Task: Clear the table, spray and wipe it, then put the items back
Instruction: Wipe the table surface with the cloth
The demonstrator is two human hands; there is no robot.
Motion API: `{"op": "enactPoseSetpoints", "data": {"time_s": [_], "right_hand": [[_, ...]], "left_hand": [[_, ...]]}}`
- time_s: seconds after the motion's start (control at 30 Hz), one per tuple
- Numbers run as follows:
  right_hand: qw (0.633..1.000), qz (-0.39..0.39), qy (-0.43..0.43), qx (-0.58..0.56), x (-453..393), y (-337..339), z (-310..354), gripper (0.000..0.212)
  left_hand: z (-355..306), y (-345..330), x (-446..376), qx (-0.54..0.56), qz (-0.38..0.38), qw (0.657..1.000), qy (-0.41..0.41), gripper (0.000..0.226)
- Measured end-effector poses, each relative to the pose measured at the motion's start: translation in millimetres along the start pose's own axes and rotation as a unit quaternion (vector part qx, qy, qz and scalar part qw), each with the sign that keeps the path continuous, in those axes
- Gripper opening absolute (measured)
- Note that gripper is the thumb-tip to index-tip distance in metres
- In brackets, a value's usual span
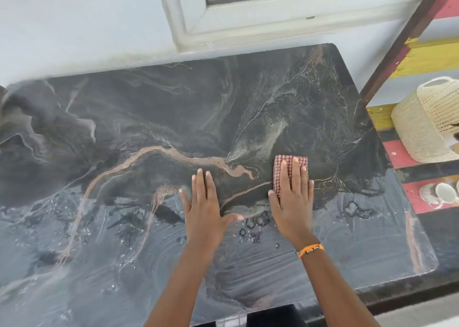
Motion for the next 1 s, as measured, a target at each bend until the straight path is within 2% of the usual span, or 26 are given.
{"op": "enactPoseSetpoints", "data": {"time_s": [0.2,0.37,0.47,0.53,0.63,0.83,0.93,1.0], "right_hand": [[0.995,0.016,0.098,0.014,10.3,-55.6,142.9,0.067],[0.968,0.071,0.242,0.004,34.8,-94.8,253.4,0.069],[0.934,0.108,0.341,0.018,62.8,-109.5,273.3,0.067],[0.923,0.109,0.368,0.034,69.0,-106.8,258.4,0.066],[0.938,0.1,0.331,0.04,61.2,-90.4,213.8,0.064],[0.992,0.034,0.115,0.034,49.2,-54.5,116.6,0.067],[0.999,-0.003,0.019,0.03,75.5,-60.5,114.7,0.073],[0.999,-0.007,0.01,0.036,95.0,-73.4,139.4,0.074]], "left_hand": [[92.4,27.0,50.3,-0.019,0.012,0.997,0.074,0.12],[163.8,37.2,83.7,0.001,0.022,0.99,0.138,0.123],[177.1,36.2,96.9,-0.008,0.034,0.99,0.138,0.123],[178.1,36.6,99.5,-0.01,0.035,0.991,0.131,0.121],[176.2,39.3,98.4,-0.029,0.04,0.991,0.125,0.12],[178.7,39.7,99.6,-0.047,0.018,0.992,0.119,0.119],[184.8,34.9,104.2,-0.033,-0.007,0.995,0.098,0.119],[195.3,32.8,111.3,-0.021,-0.037,0.994,0.101,0.119]]}}
Point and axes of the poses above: each hand's wrist, its own x-axis away from the middle knuckle, its own y-axis out of the back of the hand, z = x × y, the point moved 2 cm from there along -x, towards the middle knuckle, and after that the axes turned 9 degrees about -y, right-handed, at the moved point
